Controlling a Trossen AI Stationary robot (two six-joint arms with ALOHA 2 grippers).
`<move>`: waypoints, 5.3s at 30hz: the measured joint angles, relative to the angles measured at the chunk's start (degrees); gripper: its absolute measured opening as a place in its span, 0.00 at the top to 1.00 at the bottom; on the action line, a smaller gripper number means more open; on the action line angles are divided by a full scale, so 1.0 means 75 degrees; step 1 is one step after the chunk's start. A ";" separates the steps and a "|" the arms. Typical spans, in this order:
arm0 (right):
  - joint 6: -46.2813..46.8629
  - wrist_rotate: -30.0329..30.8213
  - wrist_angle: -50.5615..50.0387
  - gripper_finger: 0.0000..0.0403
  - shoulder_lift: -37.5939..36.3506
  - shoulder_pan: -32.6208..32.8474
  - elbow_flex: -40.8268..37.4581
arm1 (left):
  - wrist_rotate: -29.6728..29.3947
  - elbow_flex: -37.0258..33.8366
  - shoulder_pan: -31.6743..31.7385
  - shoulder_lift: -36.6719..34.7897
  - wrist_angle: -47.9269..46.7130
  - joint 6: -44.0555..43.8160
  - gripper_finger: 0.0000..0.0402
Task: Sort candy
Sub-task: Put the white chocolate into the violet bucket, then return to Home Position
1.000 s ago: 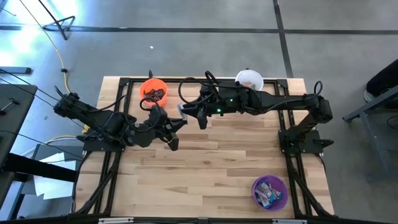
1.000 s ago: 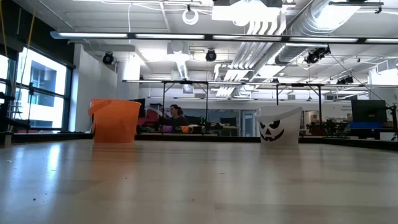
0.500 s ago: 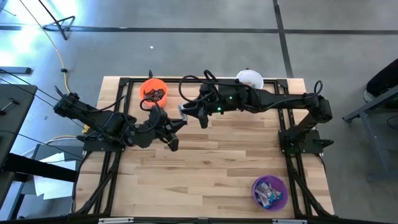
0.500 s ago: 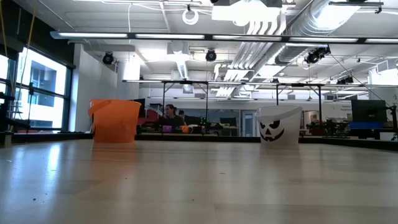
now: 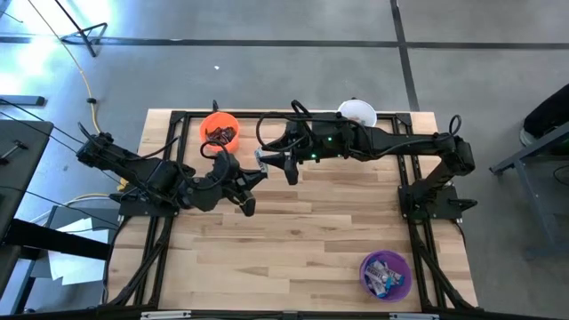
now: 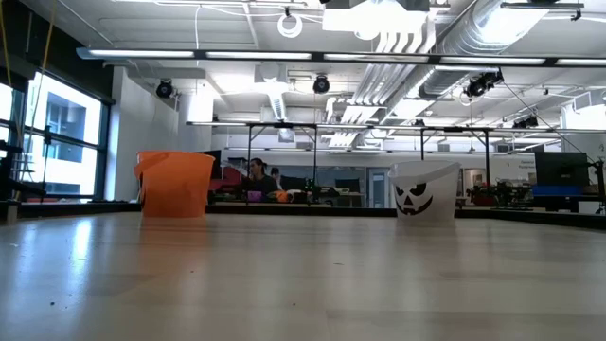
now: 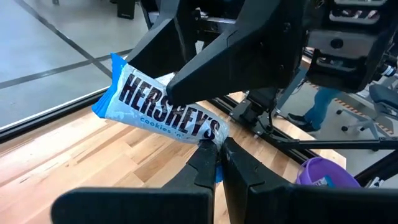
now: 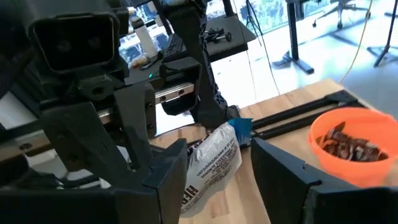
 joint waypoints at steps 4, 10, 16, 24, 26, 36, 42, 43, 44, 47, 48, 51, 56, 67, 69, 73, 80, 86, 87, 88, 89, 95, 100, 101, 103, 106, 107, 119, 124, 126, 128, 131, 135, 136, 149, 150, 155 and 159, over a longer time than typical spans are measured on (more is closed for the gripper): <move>-0.0459 0.0005 -0.0012 0.57 0.0000 -0.0050 0.0000 | -0.0003 0.0000 0.0000 0.0000 -0.0010 0.0001 1.00; 0.0123 0.0021 -0.0122 0.57 0.0000 -0.0199 0.0000 | -0.0192 -0.0006 0.0021 0.0000 -0.0018 0.0190 1.00; 0.2313 -0.0128 -0.0078 0.57 0.0006 -0.0374 -0.0009 | -0.0266 -0.0006 0.0254 0.0000 -0.0038 0.0273 1.00; 0.3100 -0.0144 0.0039 0.57 0.0012 -0.0379 -0.0012 | 0.0032 0.0001 0.0546 0.0084 -0.0036 0.0431 1.00; 0.3193 -0.0143 0.0103 0.57 0.0012 -0.0379 -0.0012 | 0.0117 0.0004 0.0604 0.0119 -0.0054 0.0462 1.00; 0.3055 0.0086 0.0095 0.69 0.0012 -0.0398 -0.0012 | 0.0178 0.0003 0.0650 0.0111 -0.0056 0.0536 1.00; 0.3048 0.0083 -0.0036 0.96 0.0012 -0.0485 -0.0012 | 0.0125 0.0003 0.0653 0.0111 -0.0056 0.0528 1.00; 0.3054 0.0083 -0.0035 0.96 0.0012 -0.0501 -0.0012 | 0.0107 0.0003 0.0650 0.0111 -0.0056 0.0512 1.00; 0.3059 0.0079 -0.0036 0.95 0.0012 -0.0510 -0.0012 | 0.0105 0.0003 0.0647 0.0111 -0.0053 0.0469 1.00; 0.3075 0.0045 -0.0058 0.93 0.0012 -0.0525 -0.0012 | 0.0111 0.0003 0.0641 0.0113 -0.0053 0.0322 1.00; 0.3073 0.0048 -0.0061 0.94 0.0012 -0.0527 -0.0012 | 0.0111 0.0003 0.0644 0.0111 -0.0054 0.0318 1.00; 0.2996 0.0041 -0.0078 0.98 0.0012 -0.0528 -0.0012 | 0.0127 0.0003 0.0641 0.0112 -0.0065 0.0324 0.98; 0.2936 -0.0008 -0.0194 0.98 0.0012 -0.0522 -0.0012 | 0.0649 0.0003 0.0647 0.0111 -0.0081 0.0620 0.88; 0.2936 -0.0057 -0.0882 0.99 -0.0031 -0.0551 -0.0012 | 0.1732 0.0000 0.0635 -0.0035 -0.1234 0.0665 0.69; 0.2945 -0.0178 -0.1368 0.99 -0.0094 -0.0528 -0.0009 | 0.1757 0.0000 0.0635 -0.0078 -0.1789 0.0262 0.68; 0.3131 -0.0257 -0.3043 0.99 -0.0362 -0.0235 -0.0009 | 0.1722 0.0002 0.0635 -0.0170 -0.3180 -0.0657 0.68; 0.4215 0.0617 -0.6406 0.99 -0.0992 0.0852 -0.0006 | 0.1687 -0.0003 0.0636 -0.0198 -0.5266 -0.1489 0.68; 0.6101 0.1263 -0.8551 0.98 -0.1218 0.2253 -0.0006 | 0.1547 -0.0003 0.0788 -0.0198 -0.6260 -0.1431 0.68; 0.6428 0.1267 -0.8838 0.98 -0.1216 0.2516 -0.0006 | 0.1526 -0.0003 0.0844 -0.0201 -0.6423 -0.1424 0.68; 0.6783 0.1269 -0.9125 0.98 -0.1210 0.2786 -0.0006 | 0.1513 -0.0003 0.0901 -0.0219 -0.6598 -0.1425 0.68; 0.7141 0.1267 -0.9392 0.98 -0.1209 0.3079 -0.0006 | 0.1499 -0.0003 0.0959 -0.0241 -0.6766 -0.1424 0.68; 0.9532 0.1264 -1.0344 0.98 -0.1207 0.4654 -0.0006 | 0.1452 -0.0003 0.1247 -0.0298 -0.7276 -0.1422 0.68; 1.1253 0.1220 -1.0009 0.98 -0.1104 0.5796 -0.0006 | 0.1430 -0.0003 0.1298 -0.0350 -0.7266 -0.1466 0.68; 1.1602 0.1194 -0.9940 0.98 -0.1068 0.6004 -0.0006 | 0.1431 -0.0003 0.1297 -0.0347 -0.7265 -0.1469 0.68; 1.2275 0.1064 -0.9734 0.98 -0.0960 0.6403 -0.0006 | 0.1433 -0.0003 0.1294 -0.0342 -0.7261 -0.1469 0.68; 1.3154 0.0856 -0.9358 0.98 -0.0670 0.6976 -0.0006 | 0.1439 -0.0003 0.1294 -0.0344 -0.7260 -0.1492 0.68; 1.3358 0.0855 -0.9240 0.98 -0.0553 0.7129 -0.0006 | 0.1437 -0.0003 0.1294 -0.0344 -0.7260 -0.1515 0.68; 1.3601 0.0869 -0.8976 0.86 0.0326 0.7651 -0.0006 | 0.1355 -0.0003 0.1294 -0.0344 -0.7260 -0.1687 0.68; 1.3584 0.0739 -0.9603 0.68 0.0341 0.7658 -0.0006 | 0.1355 -0.0003 0.1294 -0.0344 -0.7259 -0.1756 0.68; 1.3511 0.0593 -0.9875 0.63 0.0341 0.7658 -0.0006 | 0.1355 -0.0003 0.1294 -0.0344 -0.7257 -0.1767 0.68; 1.3369 0.0397 -1.0036 0.60 0.0341 0.7658 -0.0006 | 0.1355 -0.0003 0.1294 -0.0344 -0.7260 -0.1816 0.68; 1.3123 0.0216 -1.0126 0.58 0.0341 0.7658 -0.0006 | 0.1355 -0.0003 0.1294 -0.0344 -0.7263 -0.1952 0.68; 1.3048 0.0261 -1.0159 0.58 0.0332 0.7539 -0.0006 | 0.1355 -0.0003 0.1294 -0.0443 -0.7229 -0.2234 0.68; 1.3041 0.0335 -1.0187 0.58 0.0323 0.7491 -0.0006 | 0.1358 -0.0003 0.1294 -0.0510 -0.7213 -0.2250 0.68; 1.1433 0.3330 -1.0481 0.58 -0.0578 0.6785 -0.0006 | 0.0872 0.0000 0.1294 -0.1783 -0.6983 -0.2285 0.68; 1.1326 0.3718 -1.0490 0.58 -0.0671 0.6736 -0.0006 | 0.0800 0.0000 0.1294 -0.1820 -0.6983 -0.2278 0.68; 1.0494 0.5434 -1.0481 0.58 -0.1145 0.6501 -0.0006 | 0.0661 0.0000 0.1294 -0.1901 -0.6955 -0.1756 0.68; 0.9500 0.6434 -1.0481 0.58 -0.1434 0.6301 -0.0006 | 0.0565 -0.0043 0.1294 -0.1906 -0.6927 -0.1488 0.68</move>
